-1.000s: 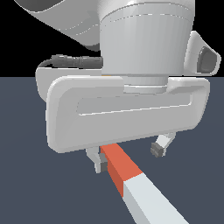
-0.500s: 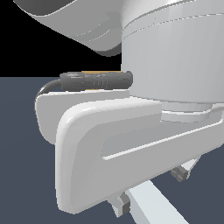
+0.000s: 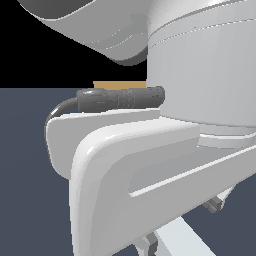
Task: Insert the peg into the horizontal hole in a box.
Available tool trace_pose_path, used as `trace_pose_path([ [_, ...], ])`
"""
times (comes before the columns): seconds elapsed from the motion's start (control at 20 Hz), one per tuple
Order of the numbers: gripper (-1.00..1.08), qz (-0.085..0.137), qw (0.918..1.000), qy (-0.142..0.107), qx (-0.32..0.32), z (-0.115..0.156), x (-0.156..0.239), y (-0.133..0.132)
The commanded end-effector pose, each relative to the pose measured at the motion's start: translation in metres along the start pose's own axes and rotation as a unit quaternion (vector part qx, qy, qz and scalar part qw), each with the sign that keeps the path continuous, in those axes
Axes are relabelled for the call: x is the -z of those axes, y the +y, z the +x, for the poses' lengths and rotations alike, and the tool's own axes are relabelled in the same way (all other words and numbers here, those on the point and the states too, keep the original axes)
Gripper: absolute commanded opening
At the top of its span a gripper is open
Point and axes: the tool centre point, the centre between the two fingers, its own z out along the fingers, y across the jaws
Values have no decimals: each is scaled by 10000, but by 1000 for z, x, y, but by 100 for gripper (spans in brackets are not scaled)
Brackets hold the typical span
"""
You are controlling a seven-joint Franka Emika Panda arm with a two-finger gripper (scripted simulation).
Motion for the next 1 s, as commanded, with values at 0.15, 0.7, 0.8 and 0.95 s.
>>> trace_pose_path([
  [0.15,100,1,10000,0,0,0,-10,0],
  [0.7,100,0,10000,0,3,1,-51,0],
  [0.8,100,0,10000,0,3,0,-50,0],
  [0.95,-100,0,10000,0,3,0,-50,0],
])
